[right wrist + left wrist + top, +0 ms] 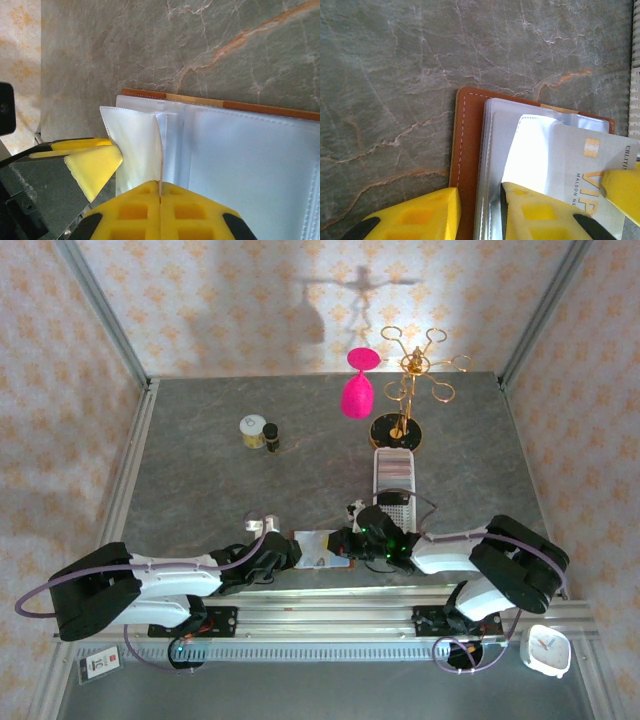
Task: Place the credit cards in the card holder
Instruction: Insert the credit card into the card slot.
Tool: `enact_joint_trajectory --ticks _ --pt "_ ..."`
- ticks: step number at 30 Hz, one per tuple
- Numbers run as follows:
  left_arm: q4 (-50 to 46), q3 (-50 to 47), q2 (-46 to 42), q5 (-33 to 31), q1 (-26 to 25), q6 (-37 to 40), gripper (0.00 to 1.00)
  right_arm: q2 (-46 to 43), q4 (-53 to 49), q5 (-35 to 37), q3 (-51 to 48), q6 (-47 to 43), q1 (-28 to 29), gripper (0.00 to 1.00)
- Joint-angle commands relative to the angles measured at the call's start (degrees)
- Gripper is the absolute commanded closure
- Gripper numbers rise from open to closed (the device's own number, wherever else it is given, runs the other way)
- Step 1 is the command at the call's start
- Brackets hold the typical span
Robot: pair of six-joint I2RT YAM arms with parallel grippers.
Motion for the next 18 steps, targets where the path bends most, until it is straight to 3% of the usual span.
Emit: enact_joint_trajectory --ticks 1,7,18 --pt "-6.3 -0.9 2.1 0.8 0.8 1.0 0.68 1.2 -0.1 -1.6 -0.6 -0.9 0.0 1.0" --pt "-8.0 -0.5 0.1 -0.7 0.8 0.3 0.51 2.4 1.5 -2.0 -0.6 -0.3 0.0 1.0" --pt "-7.2 -1.1 -3.8 -3.3 1.3 -0.3 0.42 6.2 8.9 -3.4 -1.4 2.7 0.1 1.0"
